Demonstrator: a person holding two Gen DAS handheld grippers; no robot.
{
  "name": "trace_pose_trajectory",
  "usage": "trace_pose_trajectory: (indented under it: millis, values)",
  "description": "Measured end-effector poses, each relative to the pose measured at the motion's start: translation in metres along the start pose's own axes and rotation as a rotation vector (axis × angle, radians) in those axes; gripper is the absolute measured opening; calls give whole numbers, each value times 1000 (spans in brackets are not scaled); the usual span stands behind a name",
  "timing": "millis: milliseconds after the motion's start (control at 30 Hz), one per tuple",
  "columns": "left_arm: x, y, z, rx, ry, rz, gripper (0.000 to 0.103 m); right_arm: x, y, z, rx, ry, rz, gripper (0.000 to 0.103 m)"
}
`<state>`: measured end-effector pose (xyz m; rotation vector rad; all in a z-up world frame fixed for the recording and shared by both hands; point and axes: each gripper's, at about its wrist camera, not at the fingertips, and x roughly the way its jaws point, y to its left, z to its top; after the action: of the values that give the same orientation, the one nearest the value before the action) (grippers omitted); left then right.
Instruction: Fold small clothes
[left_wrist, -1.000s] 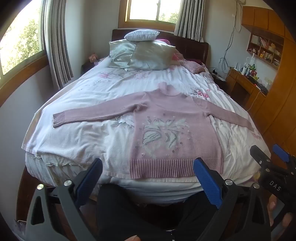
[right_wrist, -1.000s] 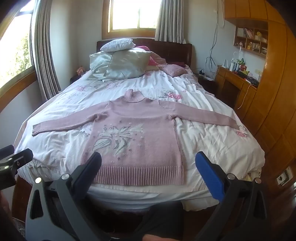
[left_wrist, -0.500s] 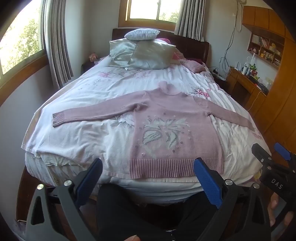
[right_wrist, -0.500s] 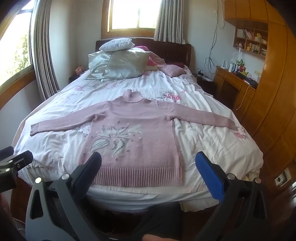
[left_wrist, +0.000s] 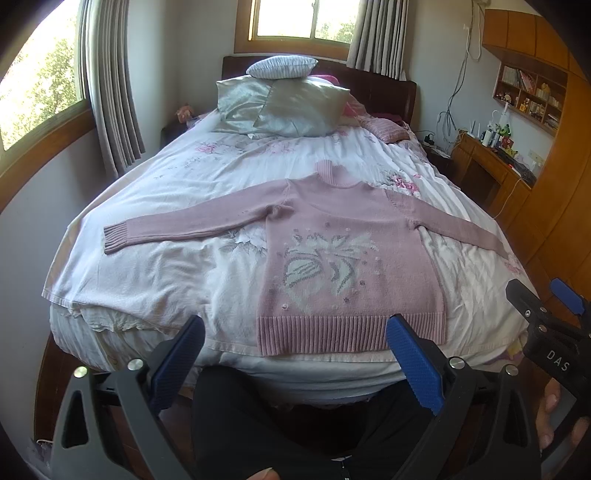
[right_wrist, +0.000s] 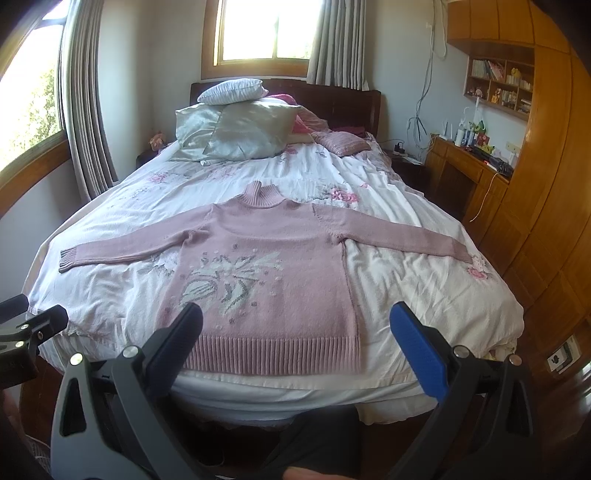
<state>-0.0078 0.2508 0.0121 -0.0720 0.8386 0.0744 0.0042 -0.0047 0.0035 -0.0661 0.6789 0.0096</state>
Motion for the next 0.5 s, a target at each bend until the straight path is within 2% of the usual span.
trace_pose_trajectory:
  millis: [500]
  values:
    - [1, -2, 1, 0, -1, 1, 99, -1, 0, 1, -1, 1, -3, 100]
